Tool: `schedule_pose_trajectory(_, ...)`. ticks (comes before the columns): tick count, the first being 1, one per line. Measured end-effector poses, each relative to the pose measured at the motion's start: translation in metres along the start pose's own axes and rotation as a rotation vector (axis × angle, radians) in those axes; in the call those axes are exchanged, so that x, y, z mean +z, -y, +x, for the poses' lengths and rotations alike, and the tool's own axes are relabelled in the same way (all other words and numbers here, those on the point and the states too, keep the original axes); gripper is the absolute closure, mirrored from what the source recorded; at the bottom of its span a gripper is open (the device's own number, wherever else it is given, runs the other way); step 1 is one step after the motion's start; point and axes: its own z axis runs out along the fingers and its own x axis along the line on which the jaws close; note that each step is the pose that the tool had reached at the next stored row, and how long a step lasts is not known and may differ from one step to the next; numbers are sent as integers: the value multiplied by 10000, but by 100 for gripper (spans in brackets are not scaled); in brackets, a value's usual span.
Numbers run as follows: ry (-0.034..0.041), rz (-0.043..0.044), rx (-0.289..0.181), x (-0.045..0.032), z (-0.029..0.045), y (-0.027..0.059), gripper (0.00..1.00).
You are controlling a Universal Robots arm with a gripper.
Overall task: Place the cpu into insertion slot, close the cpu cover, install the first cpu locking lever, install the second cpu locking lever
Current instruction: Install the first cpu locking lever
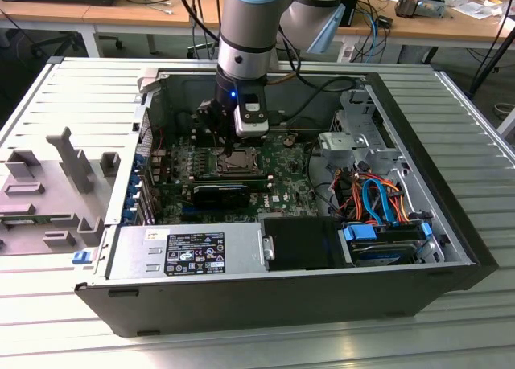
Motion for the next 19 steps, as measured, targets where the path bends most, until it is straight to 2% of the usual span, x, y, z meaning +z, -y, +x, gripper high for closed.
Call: schedule_pose_trajectory(19, 16, 92, -818, 0, 0, 0, 89)
